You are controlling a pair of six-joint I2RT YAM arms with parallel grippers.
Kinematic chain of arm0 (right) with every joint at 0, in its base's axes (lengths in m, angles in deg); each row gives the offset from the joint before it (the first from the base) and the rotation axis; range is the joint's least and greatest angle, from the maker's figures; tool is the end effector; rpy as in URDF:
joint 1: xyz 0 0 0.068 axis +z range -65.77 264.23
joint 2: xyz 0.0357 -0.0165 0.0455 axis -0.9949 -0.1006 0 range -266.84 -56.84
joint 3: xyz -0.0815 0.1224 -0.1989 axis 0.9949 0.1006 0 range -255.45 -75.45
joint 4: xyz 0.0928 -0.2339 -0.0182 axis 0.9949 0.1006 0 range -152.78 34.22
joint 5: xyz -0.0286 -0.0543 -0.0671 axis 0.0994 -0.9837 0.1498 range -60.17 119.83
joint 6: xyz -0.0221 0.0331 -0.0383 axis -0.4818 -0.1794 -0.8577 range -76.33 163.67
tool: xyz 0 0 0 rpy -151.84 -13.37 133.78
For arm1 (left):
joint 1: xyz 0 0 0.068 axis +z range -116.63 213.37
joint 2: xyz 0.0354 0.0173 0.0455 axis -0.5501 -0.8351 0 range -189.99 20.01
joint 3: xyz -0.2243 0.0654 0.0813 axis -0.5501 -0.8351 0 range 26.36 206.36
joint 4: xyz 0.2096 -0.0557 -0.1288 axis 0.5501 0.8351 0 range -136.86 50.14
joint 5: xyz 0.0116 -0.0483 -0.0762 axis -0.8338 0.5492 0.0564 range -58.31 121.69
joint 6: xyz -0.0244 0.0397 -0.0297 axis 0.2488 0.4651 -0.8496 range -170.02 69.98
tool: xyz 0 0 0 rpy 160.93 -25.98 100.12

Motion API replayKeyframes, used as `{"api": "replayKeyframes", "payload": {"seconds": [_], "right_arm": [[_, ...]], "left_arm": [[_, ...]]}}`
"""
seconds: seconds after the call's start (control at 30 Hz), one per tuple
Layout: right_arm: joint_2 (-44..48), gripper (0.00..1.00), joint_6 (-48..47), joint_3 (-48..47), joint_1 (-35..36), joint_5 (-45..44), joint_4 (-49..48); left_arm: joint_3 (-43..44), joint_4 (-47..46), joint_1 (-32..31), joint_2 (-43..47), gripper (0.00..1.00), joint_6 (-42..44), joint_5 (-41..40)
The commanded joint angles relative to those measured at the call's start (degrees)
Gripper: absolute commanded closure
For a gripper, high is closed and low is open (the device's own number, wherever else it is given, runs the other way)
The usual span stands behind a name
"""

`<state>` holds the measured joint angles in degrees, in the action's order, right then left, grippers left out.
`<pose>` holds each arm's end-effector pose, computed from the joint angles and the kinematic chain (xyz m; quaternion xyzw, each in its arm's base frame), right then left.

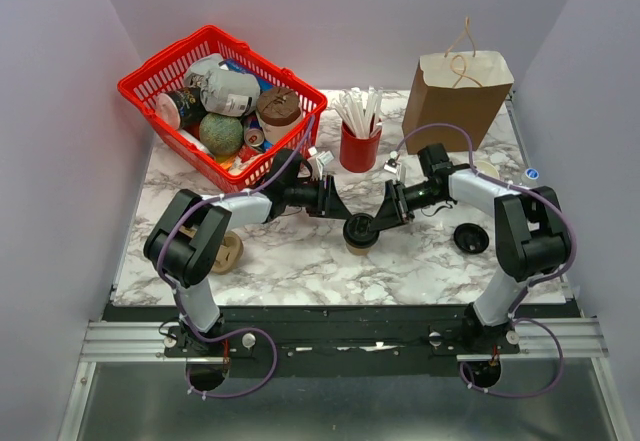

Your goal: Pack the takeout coffee

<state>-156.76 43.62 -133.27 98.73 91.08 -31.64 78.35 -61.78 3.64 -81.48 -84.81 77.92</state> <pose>0.2844 0.1076 0.1463 -0.1815 0.8350 0.5158 0.0611 0.2888 -0.1963 0.1498 0.1465 0.8215 -0.5222 0.1761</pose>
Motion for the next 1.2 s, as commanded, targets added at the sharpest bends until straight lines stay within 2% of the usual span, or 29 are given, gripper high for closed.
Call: {"api": "replayKeyframes", "payload": {"seconds": [0.0, 0.2, 0.43, 0.7, 0.73, 0.77, 0.83, 0.87, 1.03, 1.17], "right_arm": [[-5.73, 0.59, -3.11, 3.77, 2.99, -10.64, 1.47], [0.59, 0.52, -5.22, 5.26, 2.99, -6.77, -0.37], [6.22, 0.36, -7.76, 4.48, 2.90, -6.06, 0.86], [5.00, 0.30, -7.33, 1.93, 1.85, -5.79, 1.82], [4.82, 0.30, -7.24, 1.66, 1.67, -5.80, 1.82], [4.65, 0.30, -7.15, 1.40, 1.50, -5.71, 1.74], [3.77, 0.30, -7.15, 0.52, 1.14, -5.62, 1.56], [3.51, 0.30, -7.15, 0.17, 1.06, -5.62, 1.47], [1.22, 0.27, -6.80, -2.81, 0.00, -2.37, 1.30], [-0.10, 0.19, -6.45, -4.31, -0.44, 0.00, 1.30]], "left_arm": [[-2.68, 7.89, -1.99, -5.47, 0.53, 2.79, -13.81], [-2.25, 0.60, -2.17, -0.03, 0.46, 3.49, -9.33], [5.57, 4.98, -1.82, 0.68, 0.40, 7.80, -5.81], [6.64, 4.46, -1.64, 1.82, 0.38, 7.89, -5.28], [6.64, 3.76, -1.47, 2.17, 0.31, 7.80, -4.32], [6.38, 3.15, -1.20, 2.44, 0.31, 7.80, -2.40], [5.33, 1.74, -0.94, 3.67, 0.08, 7.72, -0.11], [4.71, 1.21, -0.76, 3.93, 0.01, 7.63, 1.64], [0.58, -1.95, -0.76, 6.39, 0.01, 6.40, 3.59], [0.31, 2.17, -1.38, 6.48, 0.01, 9.99, 3.33]]}}
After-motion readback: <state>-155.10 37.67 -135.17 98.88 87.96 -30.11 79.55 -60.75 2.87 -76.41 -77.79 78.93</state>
